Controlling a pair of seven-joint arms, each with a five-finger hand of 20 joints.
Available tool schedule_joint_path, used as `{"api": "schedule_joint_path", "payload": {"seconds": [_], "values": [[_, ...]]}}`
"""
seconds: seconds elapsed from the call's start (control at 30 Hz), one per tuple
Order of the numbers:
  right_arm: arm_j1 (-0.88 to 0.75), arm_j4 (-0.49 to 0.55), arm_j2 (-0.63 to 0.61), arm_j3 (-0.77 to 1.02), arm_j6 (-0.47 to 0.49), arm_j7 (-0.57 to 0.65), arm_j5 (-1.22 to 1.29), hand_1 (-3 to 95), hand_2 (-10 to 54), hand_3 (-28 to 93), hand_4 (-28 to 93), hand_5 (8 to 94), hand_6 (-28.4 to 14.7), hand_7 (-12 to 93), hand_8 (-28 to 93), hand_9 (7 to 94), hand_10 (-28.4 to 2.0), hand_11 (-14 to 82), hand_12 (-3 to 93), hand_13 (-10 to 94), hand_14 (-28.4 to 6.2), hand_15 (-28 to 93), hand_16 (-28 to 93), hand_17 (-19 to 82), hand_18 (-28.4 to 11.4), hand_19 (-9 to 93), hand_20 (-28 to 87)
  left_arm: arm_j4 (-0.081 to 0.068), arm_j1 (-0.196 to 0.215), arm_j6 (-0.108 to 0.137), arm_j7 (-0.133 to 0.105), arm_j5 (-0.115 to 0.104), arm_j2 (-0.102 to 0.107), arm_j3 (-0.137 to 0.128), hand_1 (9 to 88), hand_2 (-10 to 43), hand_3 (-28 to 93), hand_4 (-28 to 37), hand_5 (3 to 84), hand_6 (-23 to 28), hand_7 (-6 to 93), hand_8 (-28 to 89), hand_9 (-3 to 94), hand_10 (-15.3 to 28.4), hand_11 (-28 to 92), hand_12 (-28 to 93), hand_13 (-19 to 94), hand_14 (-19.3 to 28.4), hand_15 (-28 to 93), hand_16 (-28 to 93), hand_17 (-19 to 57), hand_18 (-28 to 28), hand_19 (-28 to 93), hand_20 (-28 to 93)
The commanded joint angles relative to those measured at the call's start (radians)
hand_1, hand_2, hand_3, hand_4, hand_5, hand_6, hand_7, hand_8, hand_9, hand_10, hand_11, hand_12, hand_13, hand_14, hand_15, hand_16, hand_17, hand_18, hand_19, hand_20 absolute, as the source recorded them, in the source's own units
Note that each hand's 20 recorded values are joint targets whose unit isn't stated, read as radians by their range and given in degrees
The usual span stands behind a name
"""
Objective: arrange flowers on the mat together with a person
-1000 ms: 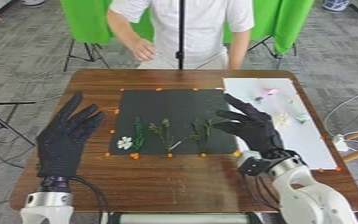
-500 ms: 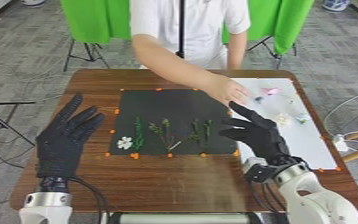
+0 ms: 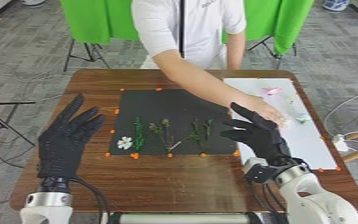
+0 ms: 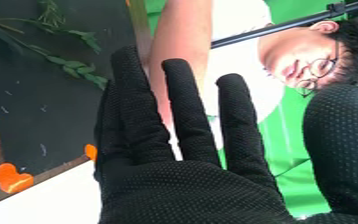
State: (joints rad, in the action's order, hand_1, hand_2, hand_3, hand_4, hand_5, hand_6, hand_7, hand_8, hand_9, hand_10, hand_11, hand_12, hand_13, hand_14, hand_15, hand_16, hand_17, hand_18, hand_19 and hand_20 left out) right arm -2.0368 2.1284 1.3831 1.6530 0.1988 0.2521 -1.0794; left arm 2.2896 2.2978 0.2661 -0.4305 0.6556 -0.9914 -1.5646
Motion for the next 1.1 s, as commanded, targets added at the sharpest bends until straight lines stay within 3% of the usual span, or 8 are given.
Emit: {"api": "schedule_joint_path", "payload": {"seconds": [0.03, 0.17, 0.4, 0.5, 0.67, 0.8, 0.87, 1.1], "values": [[-0.022, 0.020, 0.006, 0.001, -0.029, 0.014, -0.007, 13.7, 10.7, 80, -28, 38.8, 2.4, 12, -13, 49.5, -15.8, 9.3, 11.1, 43, -21.4, 32, 13, 4, -19.1, 49, 17, 0.011, 0.021, -0.009, 0.044, 0.015, -0.034, -0.016, 21.1, 9.3, 78, -28.3, 34.8, 7.3, 10.3, -10, 35.8, 20.4, 22, 9, 27, 27.2, 47, -10, -7.2, 24.1, 58, 4], [-0.022, 0.019, 0.008, 0.004, -0.032, 0.013, -0.007, 13.8, 10.6, 80, -28, 39.2, 2.2, 12, -13, 49.8, -15.8, 9.5, 11.1, 43, -21.4, 32, 13, 4, -19.1, 50, 17, 0.012, 0.026, 0.002, 0.033, 0.006, -0.029, -0.011, 21.2, 9.3, 78, -28.3, 34.9, 7.3, 10.3, -10, 35.8, 20.3, 22, 9, 27, 27.2, 47, -10, -7.2, 24.1, 58, 4], [-0.025, 0.020, 0.011, 0.006, -0.032, 0.012, -0.014, 14.2, 10.5, 80, -28, 39.6, 2.1, 12, -13, 50.1, -15.8, 9.8, 11.0, 43, -21.5, 33, 13, 4, -19.1, 50, 17, 0.010, 0.021, -0.001, 0.028, 0.006, -0.027, -0.006, 21.3, 9.3, 78, -28.3, 35.0, 7.5, 10.3, -10, 35.8, 20.5, 22, 9, 27, 27.3, 48, -10, -7.2, 24.1, 59, 4], [-0.020, 0.018, 0.010, 0.003, -0.037, 0.013, -0.017, 14.4, 10.5, 80, -28, 39.7, 2.1, 12, -13, 50.3, -15.9, 9.9, 11.0, 43, -21.2, 33, 12, 4, -19.1, 50, 17, 0.013, 0.024, 0.006, 0.043, 0.012, -0.027, -0.010, 21.4, 9.3, 78, -28.3, 35.0, 7.5, 10.3, -10, 35.8, 20.5, 22, 9, 27, 27.3, 48, -10, -7.2, 24.1, 59, 4], [-0.016, 0.013, 0.001, -0.008, -0.045, 0.004, -0.018, 14.6, 10.4, 80, -28, 40.0, 2.1, 12, -13, 50.6, -15.9, 10.0, 11.0, 43, -21.2, 33, 12, 4, -19.1, 50, 17, 0.006, 0.014, 0.001, 0.021, 0.005, -0.013, 0.002, 21.6, 9.4, 78, -28.3, 35.3, 8.0, 10.5, -10, 35.9, 20.5, 22, 9, 27, 27.3, 48, -10, -7.2, 24.1, 59, 4], [-0.018, 0.010, -0.001, -0.011, -0.042, 0.000, -0.020, 14.7, 10.4, 80, -28, 40.2, 2.1, 12, -13, 50.9, -16.1, 10.1, 10.9, 44, -21.1, 34, 12, 4, -19.0, 50, 17, 0.004, 0.008, -0.007, 0.033, 0.024, -0.009, 0.003, 21.7, 9.3, 78, -28.3, 35.5, 8.1, 10.4, -10, 36.0, 20.6, 22, 9, 27, 27.3, 48, -10, -7.2, 24.0, 59, 4], [-0.021, 0.011, 0.000, -0.010, -0.040, 0.001, -0.021, 14.9, 10.4, 80, -28, 40.3, 2.0, 12, -13, 50.9, -16.1, 10.2, 10.9, 44, -21.2, 34, 12, 5, -19.0, 50, 17, 0.003, 0.006, -0.010, 0.032, 0.013, -0.006, 0.005, 21.8, 9.3, 78, -28.3, 35.5, 8.1, 10.4, -10, 35.9, 20.5, 23, 9, 27, 27.3, 48, -10, -7.2, 24.0, 59, 4], [-0.017, 0.010, 0.002, -0.014, -0.042, 0.007, -0.024, 14.9, 10.3, 80, -28, 40.7, 1.9, 12, -13, 51.3, -16.1, 10.4, 10.9, 44, -21.2, 34, 12, 5, -19.0, 50, 17, 0.006, 0.009, -0.002, 0.030, 0.010, -0.003, 0.003, 21.8, 9.3, 78, -28.3, 35.5, 8.2, 10.6, -10, 36.0, 20.6, 23, 9, 27, 27.2, 48, -10, -7.3, 23.9, 59, 4]]}}
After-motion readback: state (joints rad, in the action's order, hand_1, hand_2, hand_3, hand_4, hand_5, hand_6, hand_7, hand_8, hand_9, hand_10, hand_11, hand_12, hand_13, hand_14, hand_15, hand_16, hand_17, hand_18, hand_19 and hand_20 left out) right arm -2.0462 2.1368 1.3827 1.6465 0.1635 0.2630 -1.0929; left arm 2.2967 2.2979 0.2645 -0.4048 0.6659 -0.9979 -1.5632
